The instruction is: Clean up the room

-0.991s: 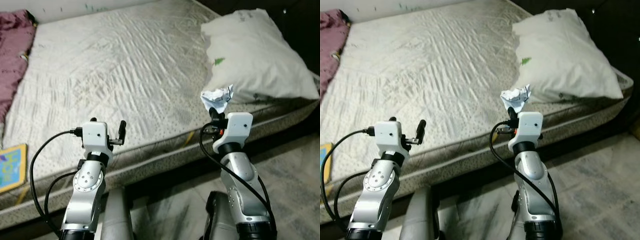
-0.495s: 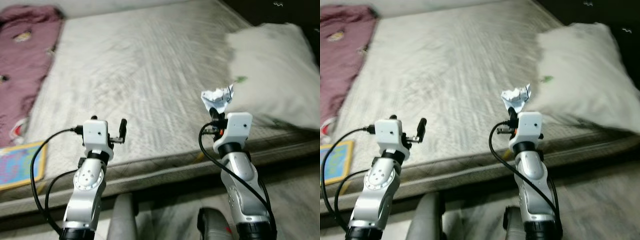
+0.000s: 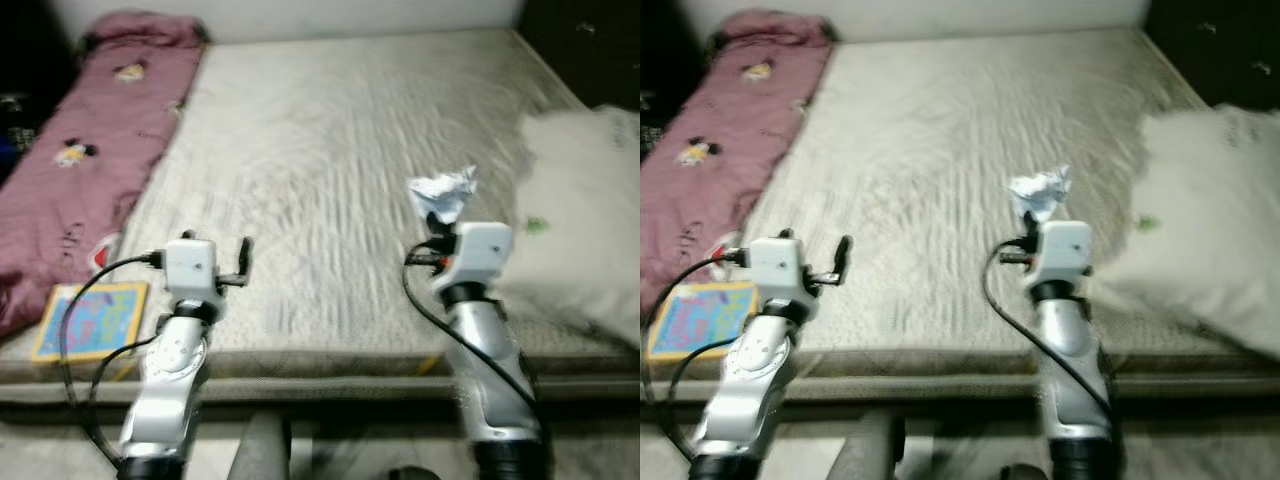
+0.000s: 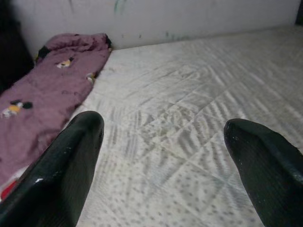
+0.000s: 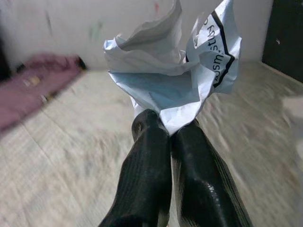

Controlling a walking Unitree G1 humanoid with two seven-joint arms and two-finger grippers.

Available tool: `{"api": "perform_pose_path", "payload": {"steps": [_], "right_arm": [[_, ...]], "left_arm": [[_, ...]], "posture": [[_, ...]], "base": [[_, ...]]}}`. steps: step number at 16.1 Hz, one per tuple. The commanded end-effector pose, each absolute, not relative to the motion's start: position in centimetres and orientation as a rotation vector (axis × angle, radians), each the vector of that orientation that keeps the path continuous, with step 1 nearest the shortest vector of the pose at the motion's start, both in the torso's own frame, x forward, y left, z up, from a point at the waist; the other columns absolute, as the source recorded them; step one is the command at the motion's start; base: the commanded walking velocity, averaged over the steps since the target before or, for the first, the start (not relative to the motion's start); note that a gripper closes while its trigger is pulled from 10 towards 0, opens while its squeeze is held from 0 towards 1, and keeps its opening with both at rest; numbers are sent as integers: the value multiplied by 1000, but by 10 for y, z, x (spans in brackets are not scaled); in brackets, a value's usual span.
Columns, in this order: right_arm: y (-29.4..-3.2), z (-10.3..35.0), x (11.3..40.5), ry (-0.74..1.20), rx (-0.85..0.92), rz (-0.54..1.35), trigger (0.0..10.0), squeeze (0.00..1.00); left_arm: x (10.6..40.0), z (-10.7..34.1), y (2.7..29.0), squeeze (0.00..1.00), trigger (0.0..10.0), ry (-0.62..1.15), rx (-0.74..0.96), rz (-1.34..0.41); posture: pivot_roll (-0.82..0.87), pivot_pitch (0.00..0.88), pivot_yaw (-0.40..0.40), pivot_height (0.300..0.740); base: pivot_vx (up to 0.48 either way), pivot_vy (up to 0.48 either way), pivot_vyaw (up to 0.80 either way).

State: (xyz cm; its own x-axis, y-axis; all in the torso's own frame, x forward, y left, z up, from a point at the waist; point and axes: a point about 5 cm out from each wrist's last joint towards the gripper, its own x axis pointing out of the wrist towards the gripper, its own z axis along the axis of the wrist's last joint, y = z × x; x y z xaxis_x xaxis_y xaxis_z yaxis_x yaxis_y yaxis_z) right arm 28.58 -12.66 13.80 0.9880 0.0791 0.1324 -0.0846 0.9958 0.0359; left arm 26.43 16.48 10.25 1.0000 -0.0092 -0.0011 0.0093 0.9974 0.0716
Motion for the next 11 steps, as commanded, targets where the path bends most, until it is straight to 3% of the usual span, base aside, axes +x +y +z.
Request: {"api": "perform_pose_path", "payload": {"steps": [1, 11], "right_arm": [[-145, 132, 283, -115, 18, 18, 10000, 0], [-140, 119, 284, -69, -39, 3, 10000, 0]], "left_arm": [[269, 109, 151, 0, 10000, -29, 72, -65], [271, 108, 151, 0, 10000, -39, 102, -55]], "posture": [[5, 0, 70, 740], [31, 0, 54, 740]], "base": [[0, 0, 0], [0, 0, 0]]}}
